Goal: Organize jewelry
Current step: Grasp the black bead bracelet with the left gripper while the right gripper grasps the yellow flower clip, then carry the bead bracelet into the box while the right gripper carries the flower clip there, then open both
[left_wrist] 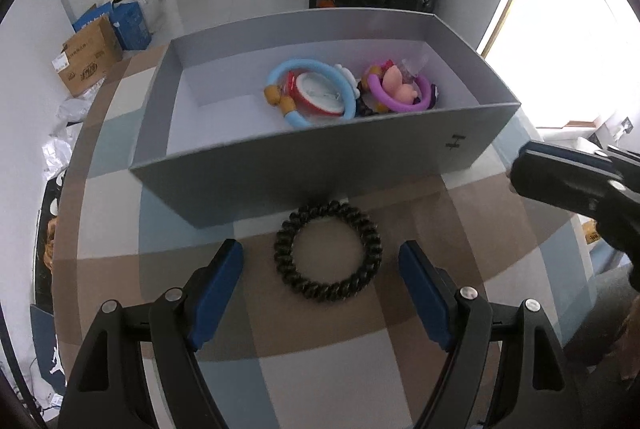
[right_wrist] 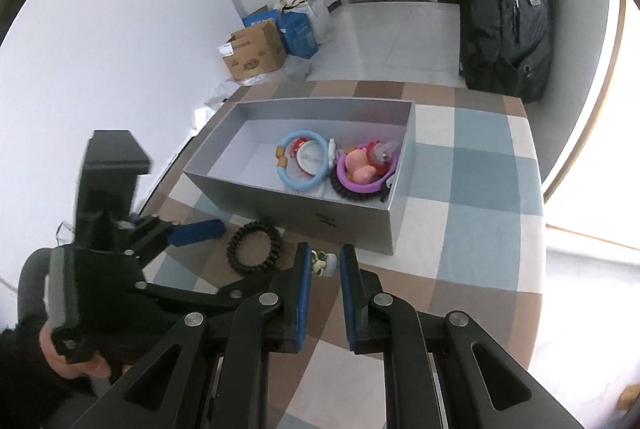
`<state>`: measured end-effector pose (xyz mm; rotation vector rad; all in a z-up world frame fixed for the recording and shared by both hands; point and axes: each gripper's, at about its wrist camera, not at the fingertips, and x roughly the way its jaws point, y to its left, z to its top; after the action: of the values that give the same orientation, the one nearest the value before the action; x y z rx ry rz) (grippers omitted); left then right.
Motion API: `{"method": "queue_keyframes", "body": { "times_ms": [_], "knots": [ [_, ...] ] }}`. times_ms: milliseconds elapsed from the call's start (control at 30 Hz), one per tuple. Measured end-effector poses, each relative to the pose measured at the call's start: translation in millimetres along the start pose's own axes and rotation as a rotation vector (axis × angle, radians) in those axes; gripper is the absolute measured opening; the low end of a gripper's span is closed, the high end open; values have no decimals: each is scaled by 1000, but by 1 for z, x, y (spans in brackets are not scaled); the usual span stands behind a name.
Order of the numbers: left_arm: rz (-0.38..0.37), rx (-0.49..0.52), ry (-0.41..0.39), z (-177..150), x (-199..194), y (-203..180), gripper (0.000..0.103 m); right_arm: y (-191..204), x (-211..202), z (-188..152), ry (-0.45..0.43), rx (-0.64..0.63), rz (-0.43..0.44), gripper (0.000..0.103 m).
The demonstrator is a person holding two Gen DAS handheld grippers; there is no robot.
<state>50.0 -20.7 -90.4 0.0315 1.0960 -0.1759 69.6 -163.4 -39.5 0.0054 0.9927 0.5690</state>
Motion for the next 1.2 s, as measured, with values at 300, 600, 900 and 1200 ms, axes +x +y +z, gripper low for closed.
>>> {"method": "queue_keyframes", "body": {
  "times_ms": [300,600,900,1200],
  "knots": [
    [-20,52,-9,3,-3,-11,40,-11,-6,2,-16,55,14,13],
    [-163,-43,2,5,-18,1,34,-7,-8,9,-41,56,30,13],
    [-288,-94,-112,18,-58,6,34,-3,-13,20,-87,64,61,13],
    [-280,-68,-237,34,-80,11,34,-2,-12,33,-107,82,85,13]
  ]
}}
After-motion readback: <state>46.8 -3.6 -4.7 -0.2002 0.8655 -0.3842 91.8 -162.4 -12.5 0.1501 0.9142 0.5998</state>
